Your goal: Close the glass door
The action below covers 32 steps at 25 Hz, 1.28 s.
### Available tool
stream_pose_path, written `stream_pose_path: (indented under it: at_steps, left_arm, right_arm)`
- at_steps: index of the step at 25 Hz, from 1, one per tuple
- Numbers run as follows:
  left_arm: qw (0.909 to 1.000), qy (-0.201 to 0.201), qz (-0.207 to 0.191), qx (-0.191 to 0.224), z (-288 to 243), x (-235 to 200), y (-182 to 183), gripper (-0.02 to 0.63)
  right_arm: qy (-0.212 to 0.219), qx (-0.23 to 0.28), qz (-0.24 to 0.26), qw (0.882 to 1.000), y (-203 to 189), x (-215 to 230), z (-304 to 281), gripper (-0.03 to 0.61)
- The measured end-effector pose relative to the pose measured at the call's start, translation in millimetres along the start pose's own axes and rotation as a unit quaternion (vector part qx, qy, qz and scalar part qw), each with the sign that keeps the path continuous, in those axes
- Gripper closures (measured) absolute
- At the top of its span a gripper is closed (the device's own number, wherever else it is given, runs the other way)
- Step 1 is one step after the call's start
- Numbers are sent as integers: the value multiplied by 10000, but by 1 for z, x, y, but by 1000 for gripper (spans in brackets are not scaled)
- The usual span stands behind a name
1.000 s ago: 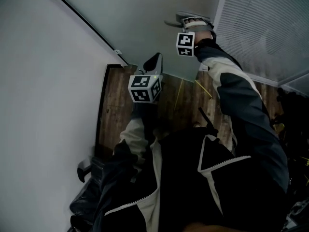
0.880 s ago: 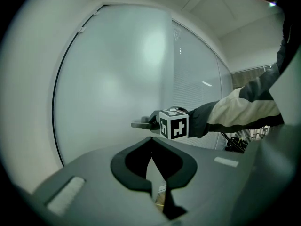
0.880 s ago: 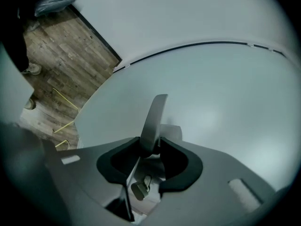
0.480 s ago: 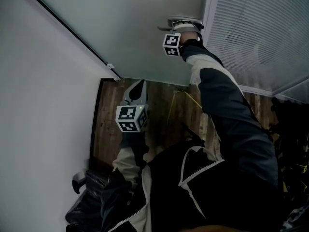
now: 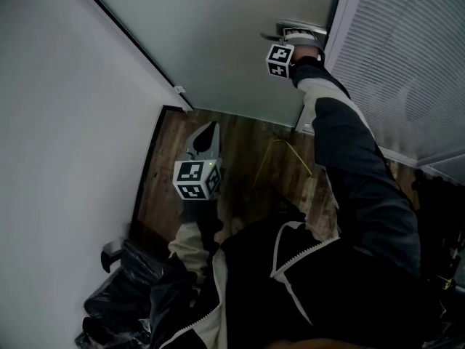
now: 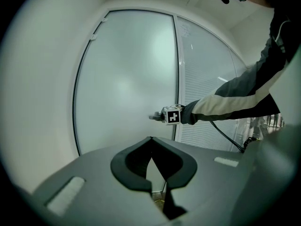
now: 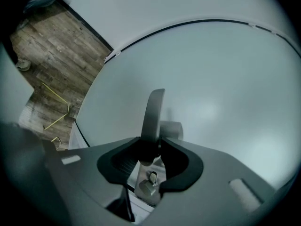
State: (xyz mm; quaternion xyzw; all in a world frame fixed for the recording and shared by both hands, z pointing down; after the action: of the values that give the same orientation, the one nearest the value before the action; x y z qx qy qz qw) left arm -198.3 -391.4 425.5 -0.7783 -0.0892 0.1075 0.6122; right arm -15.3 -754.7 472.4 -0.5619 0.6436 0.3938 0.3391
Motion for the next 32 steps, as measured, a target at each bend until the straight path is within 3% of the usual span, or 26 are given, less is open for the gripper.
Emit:
stream_pose_path:
  at_steps: [9,13,15,17,18,21,23,26,28,29,30,32]
  left_arm:
    - [10000,12,-41,-55,-2,4,-1,610]
    - [10000,34,12,-5,1,-2,-1,611]
    - [10000,20,72,65,1,-6,-1,611]
    - [9998,-16,140,163,-1,-9,2,611]
    - [9996,-44,177,219,-3,-10,3,610]
    - [9988,-184,267,379,-11,-11,10,611]
    - [9980,-311,293,473,-20,-8,16,611]
    - [9969,-482,287,560,-32,-2,22,611]
    - [9960,-607,268,593,-38,4,26,611]
    - [9955,-685,259,609,-40,7,28,611]
    - [9948,-768,252,624,-42,11,30,611]
    - [9933,-927,243,646,-45,19,33,611]
  right_arm:
    - [25,160,-136,9998,0,0,-3,442]
    - [32,477,-679,9965,-1,1,15,338]
    - [-27,820,-1335,9877,-2,2,40,336]
    - [-36,1328,-2390,9619,-4,1,78,369]
    - [18,1635,-3018,9392,-5,-2,100,413]
    - [384,2490,-4718,8449,-7,-20,164,573]
    - [678,2862,-5480,7830,-5,-37,197,574]
    - [922,3029,-6276,7113,-8,-57,234,575]
    - [929,2982,-6616,6817,-12,-65,252,575]
    - [897,2930,-6710,6752,-14,-68,261,575]
    - [849,2866,-6751,6745,-15,-69,268,576]
    - [723,2714,-6727,6845,-18,-72,280,577]
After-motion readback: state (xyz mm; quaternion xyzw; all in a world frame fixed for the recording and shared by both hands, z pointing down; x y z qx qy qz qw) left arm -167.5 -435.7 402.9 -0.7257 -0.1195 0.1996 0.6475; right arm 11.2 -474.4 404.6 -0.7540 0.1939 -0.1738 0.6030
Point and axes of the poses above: the fingertips, and each gripper's own axes: z backward along the fingers, x to its right, y out of its top, the point moved 7 cm from there along z, backward along the fingers
